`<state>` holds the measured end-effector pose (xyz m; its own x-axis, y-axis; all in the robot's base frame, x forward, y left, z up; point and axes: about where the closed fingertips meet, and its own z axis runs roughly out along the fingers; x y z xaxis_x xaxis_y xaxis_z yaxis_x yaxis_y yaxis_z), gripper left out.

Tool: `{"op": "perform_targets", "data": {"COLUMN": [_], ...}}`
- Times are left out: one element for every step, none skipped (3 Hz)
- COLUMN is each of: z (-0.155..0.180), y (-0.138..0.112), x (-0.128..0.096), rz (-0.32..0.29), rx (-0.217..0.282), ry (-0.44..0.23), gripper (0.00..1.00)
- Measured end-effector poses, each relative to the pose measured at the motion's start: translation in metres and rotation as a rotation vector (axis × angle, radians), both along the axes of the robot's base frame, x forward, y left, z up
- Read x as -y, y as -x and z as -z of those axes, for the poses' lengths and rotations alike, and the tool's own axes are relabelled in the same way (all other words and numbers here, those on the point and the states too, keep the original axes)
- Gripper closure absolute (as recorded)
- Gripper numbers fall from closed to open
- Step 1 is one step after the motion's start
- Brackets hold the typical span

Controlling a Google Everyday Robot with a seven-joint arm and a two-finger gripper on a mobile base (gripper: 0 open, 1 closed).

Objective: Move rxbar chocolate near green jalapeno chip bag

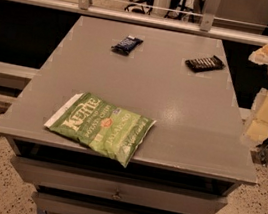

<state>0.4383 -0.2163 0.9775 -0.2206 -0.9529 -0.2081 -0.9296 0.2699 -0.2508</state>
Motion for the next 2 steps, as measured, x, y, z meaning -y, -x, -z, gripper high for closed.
{"op": "perform_targets", "data": {"z": [0.0, 0.007], "y": [0.0, -0.012], "x": [0.0, 0.001], "rz": [0.0, 0.003], "rx": [0.0, 0.023], "ry": [0.0, -0.018], "gripper": [0.0, 0.0]}}
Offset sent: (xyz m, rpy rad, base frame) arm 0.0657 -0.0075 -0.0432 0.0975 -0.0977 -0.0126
